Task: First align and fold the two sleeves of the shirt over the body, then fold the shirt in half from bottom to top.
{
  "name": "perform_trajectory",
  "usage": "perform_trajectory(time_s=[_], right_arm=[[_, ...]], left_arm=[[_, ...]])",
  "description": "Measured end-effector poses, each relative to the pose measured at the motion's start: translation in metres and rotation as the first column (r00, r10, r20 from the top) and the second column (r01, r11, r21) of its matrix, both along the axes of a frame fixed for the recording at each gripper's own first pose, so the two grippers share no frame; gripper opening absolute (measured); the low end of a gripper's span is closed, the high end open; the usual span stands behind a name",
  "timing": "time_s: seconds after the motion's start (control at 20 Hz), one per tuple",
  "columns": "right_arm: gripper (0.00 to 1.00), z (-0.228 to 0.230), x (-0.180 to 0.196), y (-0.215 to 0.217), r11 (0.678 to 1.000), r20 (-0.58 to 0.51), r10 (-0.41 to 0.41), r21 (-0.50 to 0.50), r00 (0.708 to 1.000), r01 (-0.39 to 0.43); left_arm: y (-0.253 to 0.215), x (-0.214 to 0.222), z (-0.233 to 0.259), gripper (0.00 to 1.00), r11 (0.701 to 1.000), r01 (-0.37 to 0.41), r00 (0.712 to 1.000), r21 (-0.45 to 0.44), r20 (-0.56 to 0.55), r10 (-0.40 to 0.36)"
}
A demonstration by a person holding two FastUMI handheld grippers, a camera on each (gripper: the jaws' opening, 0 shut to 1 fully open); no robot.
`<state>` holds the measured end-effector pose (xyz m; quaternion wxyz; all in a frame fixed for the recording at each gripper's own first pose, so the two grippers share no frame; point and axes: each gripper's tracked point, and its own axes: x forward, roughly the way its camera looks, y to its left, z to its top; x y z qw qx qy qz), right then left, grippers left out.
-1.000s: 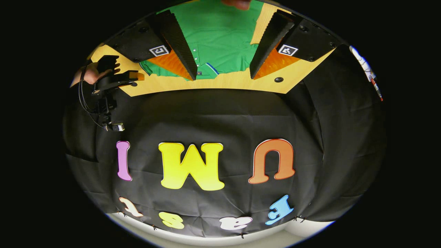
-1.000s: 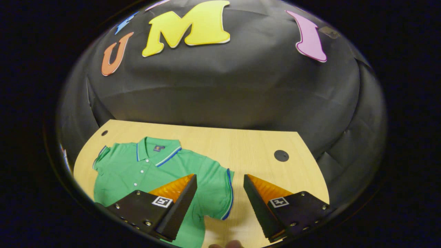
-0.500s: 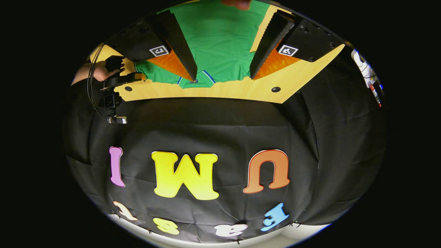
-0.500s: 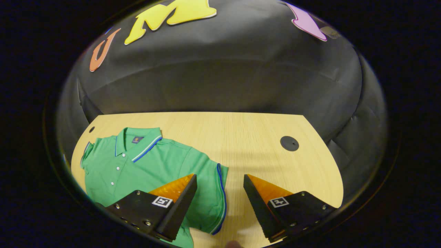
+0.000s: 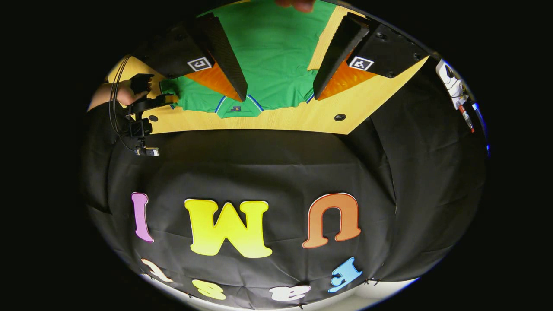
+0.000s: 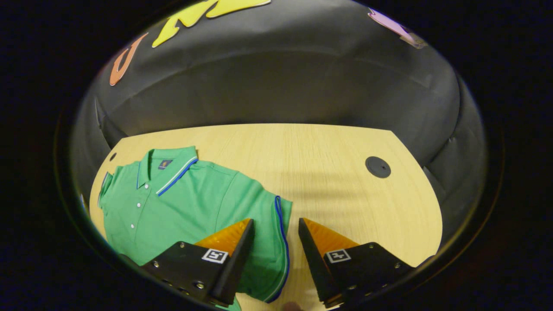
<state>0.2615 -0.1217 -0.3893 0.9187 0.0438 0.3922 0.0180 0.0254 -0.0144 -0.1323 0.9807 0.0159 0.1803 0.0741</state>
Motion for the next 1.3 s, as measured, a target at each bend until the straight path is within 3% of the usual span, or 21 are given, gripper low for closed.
perform_trajectory(time_s=[0.1,0.2,0.25,0.4,0.45,0.9,1.3], right_arm=[[0.52,0.000,0.000,0.000,1.000,-0.002,0.005,0.000,1.000,-0.005],[0.53,-0.003,0.000,-0.001,0.999,-0.007,0.015,-0.028,1.000,-0.015],[0.21,-0.002,-0.002,-0.001,0.999,-0.006,0.020,-0.028,1.000,-0.021],[0.19,0.000,-0.006,0.004,0.998,-0.020,0.058,-0.035,0.998,-0.059],[0.06,-0.001,-0.005,0.004,0.996,-0.023,0.072,-0.043,0.997,-0.073],[0.06,0.046,0.000,0.000,0.999,0.068,0.030,-0.039,0.997,-0.028],[0.05,0.091,-0.005,0.056,0.996,0.118,0.083,-0.023,0.990,-0.081]], left_arm=[[0.000,0.000,0.000,0.99,1.000,-0.003,1.000,0.001,0.001,0.003],[0.000,-0.002,0.000,0.99,1.000,-0.001,1.000,0.006,0.001,0.001],[-0.001,-0.002,0.001,0.99,1.000,0.000,1.000,0.010,0.004,0.000],[0.002,-0.003,0.003,0.99,1.000,-0.002,1.000,0.013,0.004,0.002],[0.003,-0.006,0.003,0.99,1.000,-0.004,1.000,0.013,0.005,0.004],[0.006,-0.008,0.006,0.99,1.000,-0.021,1.000,0.005,0.018,0.021],[0.040,-0.025,0.008,0.99,0.998,-0.065,0.997,-0.004,0.036,0.065]])
